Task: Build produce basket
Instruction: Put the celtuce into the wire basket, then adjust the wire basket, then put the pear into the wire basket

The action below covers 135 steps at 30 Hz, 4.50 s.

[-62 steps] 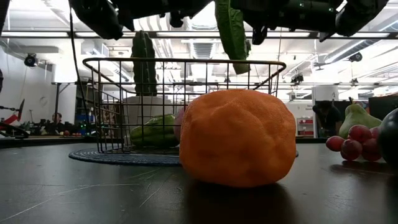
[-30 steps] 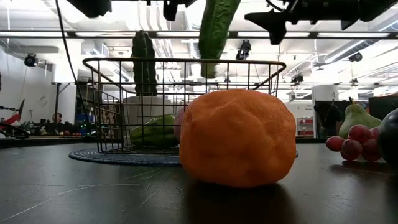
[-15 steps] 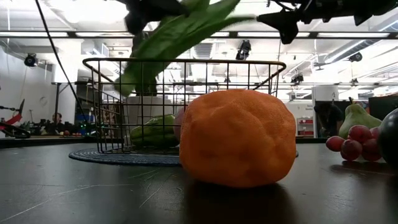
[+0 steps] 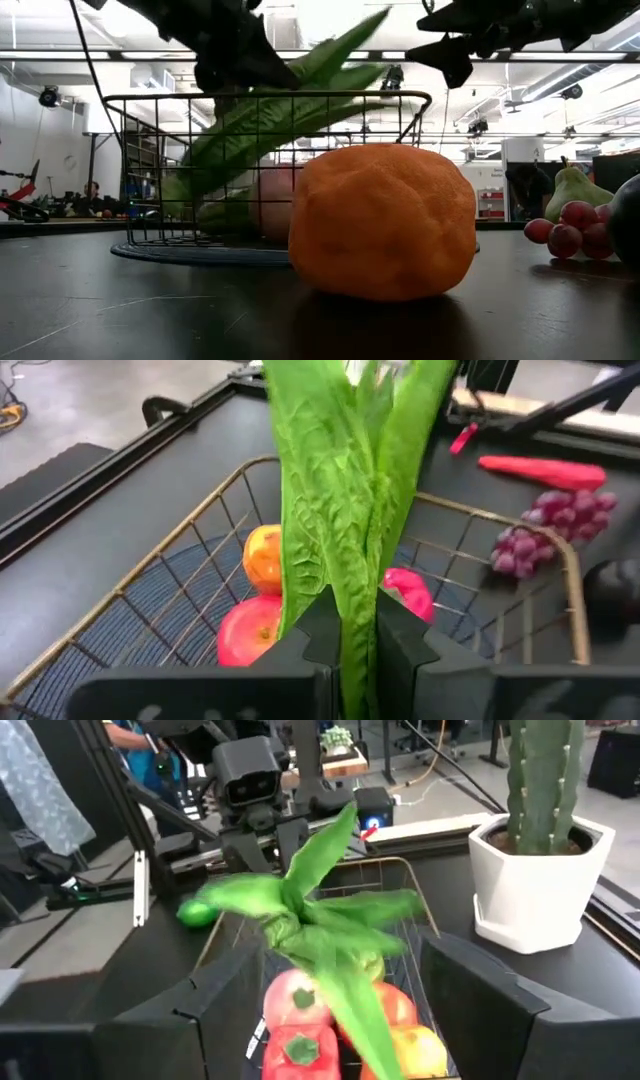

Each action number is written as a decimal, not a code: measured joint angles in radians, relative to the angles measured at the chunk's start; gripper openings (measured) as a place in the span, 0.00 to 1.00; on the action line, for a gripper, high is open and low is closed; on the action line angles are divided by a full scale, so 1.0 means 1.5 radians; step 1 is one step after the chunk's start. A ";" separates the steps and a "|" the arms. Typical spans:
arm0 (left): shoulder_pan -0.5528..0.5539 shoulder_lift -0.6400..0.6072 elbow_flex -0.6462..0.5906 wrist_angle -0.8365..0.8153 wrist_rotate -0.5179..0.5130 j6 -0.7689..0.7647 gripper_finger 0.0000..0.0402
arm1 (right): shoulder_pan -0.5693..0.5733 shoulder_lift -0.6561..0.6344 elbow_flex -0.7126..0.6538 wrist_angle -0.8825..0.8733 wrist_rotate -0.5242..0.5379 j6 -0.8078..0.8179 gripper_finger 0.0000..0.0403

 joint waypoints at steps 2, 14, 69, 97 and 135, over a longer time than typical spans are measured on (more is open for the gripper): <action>0.000 0.012 -0.001 0.006 -0.003 0.000 0.03 | 0.000 0.006 0.000 0.002 0.005 0.000 0.63; 0.011 0.039 0.002 0.036 -0.033 -0.003 0.06 | 0.000 0.010 0.000 0.003 0.005 -0.005 0.63; -0.084 -0.163 0.132 -0.613 0.158 -0.294 0.55 | 0.000 0.015 0.000 -0.088 0.005 0.002 0.61; -0.091 -0.041 0.103 -0.643 0.177 -0.368 0.03 | 0.000 0.015 0.000 -0.087 0.045 -0.003 0.61; -0.094 -0.077 0.209 -0.652 0.004 -0.174 0.03 | 0.022 0.174 0.161 -0.970 0.336 0.555 0.61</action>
